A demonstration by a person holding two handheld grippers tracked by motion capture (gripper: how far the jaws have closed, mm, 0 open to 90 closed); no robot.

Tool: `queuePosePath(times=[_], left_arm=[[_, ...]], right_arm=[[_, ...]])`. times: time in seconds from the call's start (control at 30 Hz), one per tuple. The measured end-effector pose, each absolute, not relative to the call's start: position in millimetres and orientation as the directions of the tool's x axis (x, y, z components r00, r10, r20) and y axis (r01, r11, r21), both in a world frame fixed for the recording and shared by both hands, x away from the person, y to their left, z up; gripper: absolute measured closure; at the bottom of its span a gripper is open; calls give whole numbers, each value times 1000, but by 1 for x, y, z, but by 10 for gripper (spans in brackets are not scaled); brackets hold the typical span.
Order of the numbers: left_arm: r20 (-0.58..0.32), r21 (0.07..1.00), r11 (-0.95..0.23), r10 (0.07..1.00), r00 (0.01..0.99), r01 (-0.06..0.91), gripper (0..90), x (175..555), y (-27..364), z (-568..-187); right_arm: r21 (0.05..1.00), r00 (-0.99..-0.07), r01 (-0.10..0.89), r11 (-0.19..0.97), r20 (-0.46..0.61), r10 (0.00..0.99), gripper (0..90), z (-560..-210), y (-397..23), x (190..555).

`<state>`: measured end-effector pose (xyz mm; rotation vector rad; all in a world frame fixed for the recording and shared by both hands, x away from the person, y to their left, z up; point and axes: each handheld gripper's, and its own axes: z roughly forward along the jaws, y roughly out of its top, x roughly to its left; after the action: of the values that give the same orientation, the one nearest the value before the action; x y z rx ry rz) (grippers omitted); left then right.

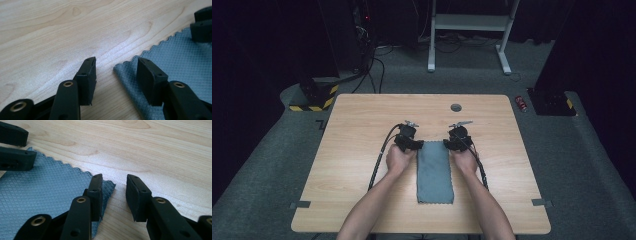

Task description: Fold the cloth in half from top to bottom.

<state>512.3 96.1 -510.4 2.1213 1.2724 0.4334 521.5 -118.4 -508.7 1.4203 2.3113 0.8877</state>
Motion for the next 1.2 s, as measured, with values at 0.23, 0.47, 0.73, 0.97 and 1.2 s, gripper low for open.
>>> queuePosePath(times=[0.23,0.47,0.73,0.97,1.2], left_arm=[[-20,667,-371,858,514,646,588,509,94,-511],[-29,683,-377,842,538,626,694,507,95,-513],[-71,691,-368,822,564,623,816,509,98,-514],[-144,703,-319,812,566,636,871,510,104,-517],[-156,699,-317,807,570,641,880,511,106,-517]], right_arm=[[631,-500,677,379,17,866,734,-509,-113,520],[631,-536,663,404,23,844,820,-509,-113,520],[633,-542,667,393,51,838,872,-509,-115,521],[636,-537,666,390,46,842,884,-509,-113,519],[637,-541,662,395,41,840,886,-509,-113,519]])
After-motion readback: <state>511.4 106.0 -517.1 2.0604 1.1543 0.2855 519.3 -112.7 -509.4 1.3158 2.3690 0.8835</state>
